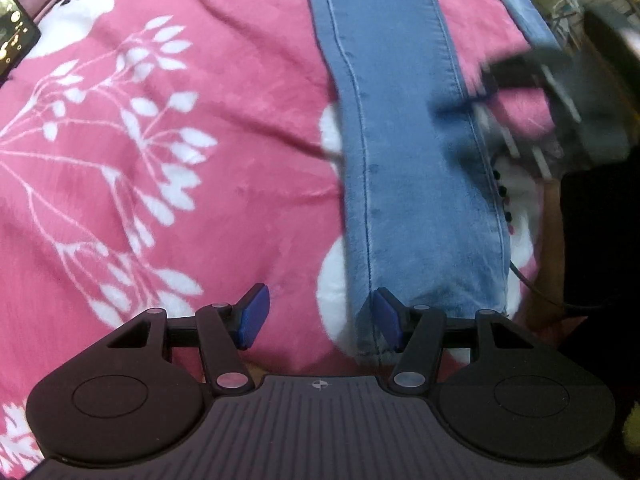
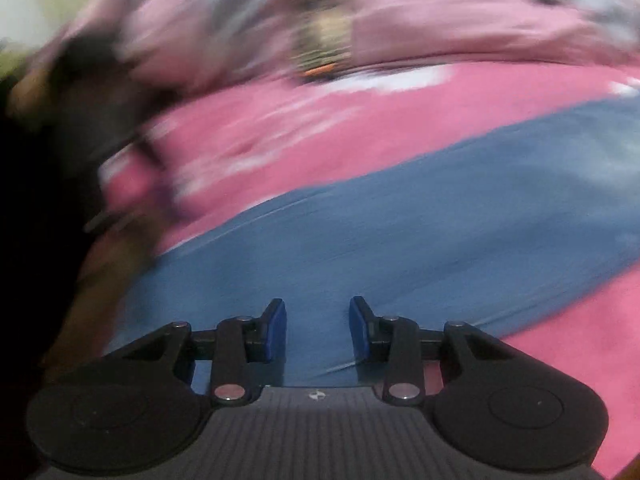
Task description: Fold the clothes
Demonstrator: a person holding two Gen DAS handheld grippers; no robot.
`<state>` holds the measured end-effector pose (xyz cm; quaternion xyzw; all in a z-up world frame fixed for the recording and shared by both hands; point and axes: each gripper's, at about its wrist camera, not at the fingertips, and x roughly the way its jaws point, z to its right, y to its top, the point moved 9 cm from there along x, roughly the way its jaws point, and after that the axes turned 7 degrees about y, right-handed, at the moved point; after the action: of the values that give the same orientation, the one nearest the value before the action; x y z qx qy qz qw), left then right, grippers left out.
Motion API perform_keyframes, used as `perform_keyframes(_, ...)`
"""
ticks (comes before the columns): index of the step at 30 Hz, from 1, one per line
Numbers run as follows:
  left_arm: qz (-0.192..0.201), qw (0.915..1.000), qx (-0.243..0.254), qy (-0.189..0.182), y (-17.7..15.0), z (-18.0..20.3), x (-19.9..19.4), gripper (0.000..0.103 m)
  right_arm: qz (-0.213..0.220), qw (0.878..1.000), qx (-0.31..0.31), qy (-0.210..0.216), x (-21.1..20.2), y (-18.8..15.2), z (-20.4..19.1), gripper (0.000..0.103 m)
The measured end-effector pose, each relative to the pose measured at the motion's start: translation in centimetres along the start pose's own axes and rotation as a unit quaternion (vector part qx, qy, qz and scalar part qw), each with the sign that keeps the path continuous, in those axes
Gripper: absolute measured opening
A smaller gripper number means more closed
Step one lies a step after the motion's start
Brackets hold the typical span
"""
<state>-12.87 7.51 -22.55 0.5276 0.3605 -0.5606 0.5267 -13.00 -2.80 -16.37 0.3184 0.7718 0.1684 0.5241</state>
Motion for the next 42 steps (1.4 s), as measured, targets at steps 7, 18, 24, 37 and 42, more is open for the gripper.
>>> perform_keyframes(7,-0.008,0.9998,-0.010,0.014,-1.1,-1.6,-0.4,0.057,-0.063,0.991,-0.044,0.112,1.7,-0.9,-6.1,0.028)
perform_keyframes(18,0.044,0.9981,-0.033,0.026,1.7,-1.2,-1.0,0.057,-0.080,0.984,-0.076,0.142,5.2,-1.1,-8.9,0.015)
perform_keyframes(24,0.077,0.9956,-0.043,0.032,3.6,-0.9,-1.5,0.057,-0.025,0.990,-0.014,0.138,2.9,1.2,-6.6,0.014)
perform_keyframes(37,0.085,0.9962,0.008,0.017,6.9,1.5,0.1,0.057,0.291,0.893,0.326,-0.110,-11.3,2.3,21.6,0.015)
perform_keyframes(42,0.086,0.9961,-0.015,0.014,7.5,0.8,-0.2,0.057,0.322,0.867,0.373,-0.081,-10.8,0.8,24.4,0.015)
